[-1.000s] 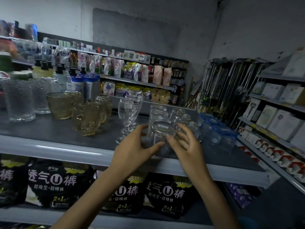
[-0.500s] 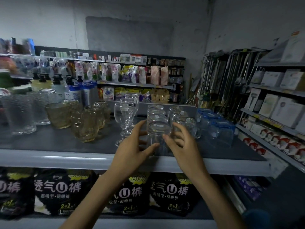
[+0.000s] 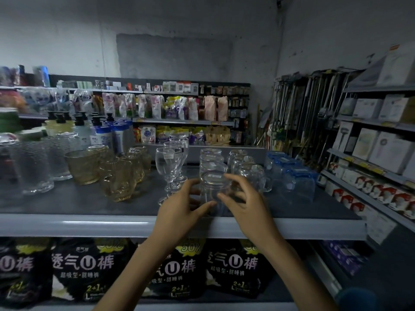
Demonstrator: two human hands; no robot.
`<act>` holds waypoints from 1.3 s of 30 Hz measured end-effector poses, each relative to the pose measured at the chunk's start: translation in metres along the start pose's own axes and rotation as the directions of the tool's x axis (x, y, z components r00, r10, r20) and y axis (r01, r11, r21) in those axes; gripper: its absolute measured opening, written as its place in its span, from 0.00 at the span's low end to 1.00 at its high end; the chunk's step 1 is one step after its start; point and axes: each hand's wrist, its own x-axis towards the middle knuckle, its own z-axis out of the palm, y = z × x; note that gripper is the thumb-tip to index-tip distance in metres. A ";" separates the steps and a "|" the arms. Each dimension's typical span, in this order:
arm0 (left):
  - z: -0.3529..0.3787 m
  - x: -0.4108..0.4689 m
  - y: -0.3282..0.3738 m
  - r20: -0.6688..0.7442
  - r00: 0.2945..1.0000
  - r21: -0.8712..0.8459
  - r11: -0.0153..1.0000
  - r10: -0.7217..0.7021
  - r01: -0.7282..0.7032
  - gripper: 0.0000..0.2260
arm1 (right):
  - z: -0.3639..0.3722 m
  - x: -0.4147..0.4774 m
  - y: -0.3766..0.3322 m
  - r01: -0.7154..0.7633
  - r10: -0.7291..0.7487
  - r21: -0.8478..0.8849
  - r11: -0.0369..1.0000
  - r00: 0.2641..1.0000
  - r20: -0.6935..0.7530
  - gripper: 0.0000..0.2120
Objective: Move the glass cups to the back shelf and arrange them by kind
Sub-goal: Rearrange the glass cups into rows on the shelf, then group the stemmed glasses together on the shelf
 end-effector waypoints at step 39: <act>-0.002 -0.016 0.012 -0.083 0.996 0.015 1.000 0.023 -0.022 0.25 | -0.012 -0.007 -0.010 0.108 -0.108 -0.031 0.994 0.994 -0.015 0.24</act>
